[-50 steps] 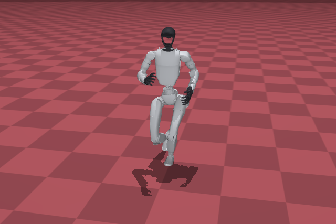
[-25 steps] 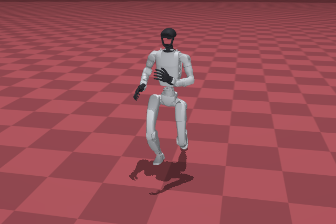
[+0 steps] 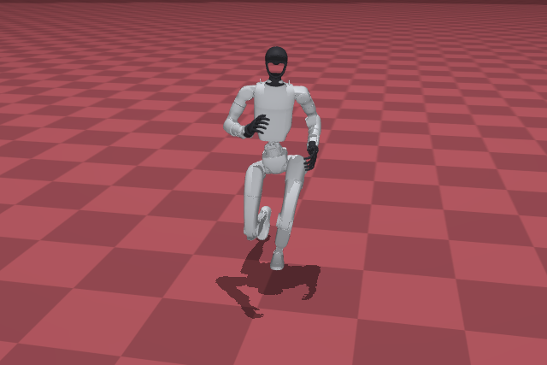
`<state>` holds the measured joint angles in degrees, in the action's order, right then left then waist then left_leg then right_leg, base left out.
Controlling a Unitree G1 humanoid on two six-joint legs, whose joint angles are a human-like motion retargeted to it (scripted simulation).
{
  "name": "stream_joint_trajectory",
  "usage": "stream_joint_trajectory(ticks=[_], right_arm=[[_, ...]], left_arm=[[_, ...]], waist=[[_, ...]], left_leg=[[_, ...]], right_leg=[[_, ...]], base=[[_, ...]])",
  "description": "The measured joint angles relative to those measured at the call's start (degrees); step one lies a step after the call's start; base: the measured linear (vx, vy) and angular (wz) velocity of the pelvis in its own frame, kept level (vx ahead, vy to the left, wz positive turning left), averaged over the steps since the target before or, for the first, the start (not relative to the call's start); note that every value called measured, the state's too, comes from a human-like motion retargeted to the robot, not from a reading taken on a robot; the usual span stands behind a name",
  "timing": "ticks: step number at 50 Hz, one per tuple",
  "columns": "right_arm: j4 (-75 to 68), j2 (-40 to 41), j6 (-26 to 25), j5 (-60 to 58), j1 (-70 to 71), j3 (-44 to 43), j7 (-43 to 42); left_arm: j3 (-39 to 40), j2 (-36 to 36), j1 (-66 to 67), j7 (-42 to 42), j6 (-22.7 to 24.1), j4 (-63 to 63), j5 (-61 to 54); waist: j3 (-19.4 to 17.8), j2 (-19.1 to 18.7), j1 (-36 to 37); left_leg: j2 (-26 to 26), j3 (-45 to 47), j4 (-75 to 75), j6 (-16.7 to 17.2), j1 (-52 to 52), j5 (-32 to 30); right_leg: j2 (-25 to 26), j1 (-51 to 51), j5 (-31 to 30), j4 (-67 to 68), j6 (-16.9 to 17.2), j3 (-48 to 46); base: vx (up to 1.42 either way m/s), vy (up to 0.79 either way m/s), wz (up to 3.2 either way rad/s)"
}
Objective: Run
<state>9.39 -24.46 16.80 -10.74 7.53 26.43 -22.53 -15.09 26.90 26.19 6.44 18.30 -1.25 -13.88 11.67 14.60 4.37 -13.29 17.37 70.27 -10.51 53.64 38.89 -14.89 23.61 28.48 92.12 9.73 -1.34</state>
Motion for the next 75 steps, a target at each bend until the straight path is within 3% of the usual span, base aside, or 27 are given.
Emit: stream_joint_trajectory(ticks=[4,7,11,15,18,20,22,26,29,31,33,36,39,43,46,50,55,60,65,67,72,75], right_arm=[[-5.2,1.7,-1.8,-2.5,-4.5,-0.2,0.8],[-10.5,1.9,-2.4,-3.1,-9.0,-0.2,1.1],[-13.3,-1.1,-1.3,-1.3,-15.9,-0.6,2.2],[-12.1,-4.9,-0.4,1.3,-22.6,-2.5,2.2],[-10.5,-6.5,0.3,3.0,-27.1,-4.8,1.9],[-9.4,-6.9,0.7,3.7,-29.3,-6.4,1.5],[-8.2,-6.8,1.0,4.1,-30.0,-7.2,0.6],[-6.1,-6.1,0.5,3.4,-25.9,-7.4,-1.8],[-5.8,-5.0,-1.4,1.4,-17.0,-7.0,-4.5],[-6.4,-4.1,-2.6,-0.3,-9.4,-6.3,-5.9],[-6.2,-3.1,-3.2,-1.0,-3.2,-5.9,-6.6],[-3.8,-1.8,-3.2,0.0,2.2,-5.8,-6.7],[-0.6,-0.8,-2.4,1.8,3.6,-5.5,-6.0],[2.5,0.1,-1.0,3.1,2.2,-4.2,-4.4],[3.3,0.3,-0.7,3.1,0.7,-3.4,-3.0],[2.5,1.2,-0.7,1.8,-2.5,-1.9,-0.8],[-1.3,2.1,-1.5,-0.9,-6.5,-1.4,2.7],[-6.0,1.8,-2.1,-1.8,-11.3,-1.6,4.1],[-7.7,-1.6,-1.2,0.3,-17.5,-2.5,4.2],[-7.2,-3.3,-0.6,2.0,-20.2,-3.2,4.1],[-5.9,-6.1,0.3,5.0,-26.5,-5.4,4.5],[-4.7,-6.3,0.5,6.1,-28.0,-6.5,4.6]], left_arm=[[-0.9,-1.9,-9.9,4.0,-0.7,-0.1,3.5],[-3.0,-4.1,-20.2,7.3,-0.7,-0.9,5.2],[-4.5,-6.8,-31.2,9.4,-0.5,0.4,5.2],[-5.3,-7.7,-37.9,9.9,1.7,4.0,5.1],[-6.7,-7.2,-40.1,9.0,4.3,6.7,5.4],[-7.8,-6.9,-40.2,8.1,5.5,8.1,5.5],[-8.9,-6.9,-39.4,7.0,5.6,9.2,4.9],[-10.9,-7.4,-34.8,5.1,3.3,7.9,3.1],[-11.1,-7.5,-30.2,3.6,-0.6,3.9,2.1],[-10.4,-7.5,-26.6,2.3,-2.9,0.6,1.7],[-9.2,-7.1,-21.9,0.7,-4.0,-1.3,0.9],[-6.3,-5.3,-13.9,-1.8,-4.0,-0.6,-1.1],[-3.3,-3.3,-6.8,-3.9,-2.8,1.5,-3.7],[0.0,-2.1,-0.7,-4.6,-1.3,3.7,-6.1],[1.6,-2.8,1.1,-4.0,-1.1,5.2,-7.5],[3.3,-4.2,0.0,-2.4,-0.7,7.1,-6.7],[3.9,-6.4,-7.6,0.5,-0.9,8.7,-3.1],[1.2,-7.3,-20.3,4.2,-1.1,7.7,0.6],[-1.2,-8.2,-31.8,5.9,-1.3,6.5,1.5],[-1.9,-8.5,-34.4,5.8,-0.5,7.1,1.7],[-5.0,-7.9,-36.0,3.4,3.0,8.9,2.0],[-7.4,-7.6,-34.0,1.0,3.5,9.2,1.8]], waist=[[-3.1,0.5,-2.3],[-4.1,0.3,-5.5],[-2.7,-2.1,-10.7],[-1.5,-7.4,-12.8],[-0.9,-13.1,-11.7],[-0.2,-16.3,-10.3],[0.0,-18.3,-8.7],[-1.5,-19.4,-5.0],[-4.1,-19.4,-1.5],[-5.4,-18.8,0.8],[-5.4,-17.6,2.9],[-4.3,-14.1,4.5],[-3.1,-9.2,4.8],[-0.9,-3.7,3.7],[0.0,-0.6,2.1],[-0.9,1.2,0.9],[-3.8,0.9,-0.7],[-5.5,0.1,-4.9],[-3.4,-2.0,-11.7],[-2.4,-4.5,-12.9],[-0.4,-13.5,-11.3],[0.8,-17.4,-8.3]], left_leg=[[-1.1,-1.3,7.1,-4.5,-4.8,6.0],[-1.7,-2.2,6.3,-4.5,-10.7,8.8],[-2.3,-2.4,-1.2,-3.5,-21.3,9.6],[3.3,-3.1,-5.3,2.8,-31.0,6.9],[11.4,-4.3,-1.7,8.2,-35.3,2.5],[16.9,-5.3,3.1,10.6,-35.8,-2.7],[21.6,-6.3,10.3,10.9,-35.4,-6.8],[29.3,-7.8,27.7,6.9,-33.0,-8.8],[33.9,-10.6,39.1,2.5,-27.2,-5.7],[35.0,-11.8,43.4,-0.4,-21.2,-2.2],[34.1,-11.3,43.7,-2.7,-14.7,1.0],[28.2,-8.2,35.8,-3.4,-7.1,3.2],[19.4,-4.0,21.1,-1.5,-3.8,3.3],[7.9,-0.7,-0.1,2.8,-2.5,-0.2],[1.2,-0.1,-9.0,3.5,-3.3,-2.5],[-2.2,-0.6,-4.4,0.8,-3.5,-2.2],[-2.9,-1.5,3.8,-4.1,-7.9,3.4],[-2.2,-2.7,5.9,-4.5,-14.4,9.2],[-2.3,-1.9,-1.2,-4.1,-24.1,11.1],[0.2,-1.8,-3.9,-1.1,-28.5,9.8],[13.0,-3.3,-1.0,8.8,-35.2,0.2],[20.4,-5.1,7.5,11.6,-34.1,-8.8]], right_leg=[[-3.7,3.1,-2.3,12.5,-2.6,1.3],[-5.4,10.3,0.8,18.6,-5.7,3.1],[-4.5,22.1,6.9,17.2,-7.6,4.7],[2.2,28.9,10.4,4.6,-7.7,1.4],[11.7,29.6,11.0,-9.7,-6.4,-2.4],[17.6,29.4,10.1,-17.6,-5.9,-3.8],[21.6,28.9,9.1,-19.8,-6.7,-4.8],[25.7,26.9,12.6,-13.1,-11.9,-5.2],[27.6,23.3,18.1,-9.2,-16.2,-5.0],[28.0,20.5,20.5,-8.8,-17.2,-4.3],[27.3,17.6,21.2,-9.7,-16.8,-3.3],[23.3,12.3,20.0,-11.9,-13.8,-1.7],[16.7,6.6,16.1,-13.8,-8.8,-0.7],[8.1,2.8,5.9,-13.7,-2.2,-0.5],[2.6,1.4,0.2,-10.5,0.4,-0.2],[-2.4,-0.4,-3.1,-2.3,0.5,-0.5],[-6.5,0.6,-4.9,9.0,-1.9,-0.2],[-8.3,9.8,0.1,18.1,-6.4,2.0],[-6.4,25.1,7.2,16.8,-8.1,4.7],[-3.0,28.9,8.7,10.9,-7.8,3.3],[11.6,30.3,9.0,-11.9,-5.6,-3.8],[19.5,29.0,6.3,-21.0,-5.0,-5.7]], base=[[-0.01,0.00,-0.04],[-0.04,0.00,-0.04],[0.01,0.06,-0.14],[0.07,-0.03,-0.56],[0.08,-0.07,-0.72],[0.00,-0.09,-0.56],[-0.07,-0.09,-0.38],[-0.08,-0.09,-0.13],[-0.05,-0.11,0.15],[-0.07,-0.06,0.25],[-0.04,0.02,0.31],[0.02,0.07,0.69],[0.09,0.10,1.05],[0.05,0.09,1.03],[0.00,0.06,0.87],[-0.03,0.02,0.29],[0.00,0.00,0.00],[-0.05,-0.01,-0.09],[0.00,0.03,-0.21],[0.08,0.00,-0.69],[0.10,-0.06,-0.85],[-0.03,-0.09,-0.60]])
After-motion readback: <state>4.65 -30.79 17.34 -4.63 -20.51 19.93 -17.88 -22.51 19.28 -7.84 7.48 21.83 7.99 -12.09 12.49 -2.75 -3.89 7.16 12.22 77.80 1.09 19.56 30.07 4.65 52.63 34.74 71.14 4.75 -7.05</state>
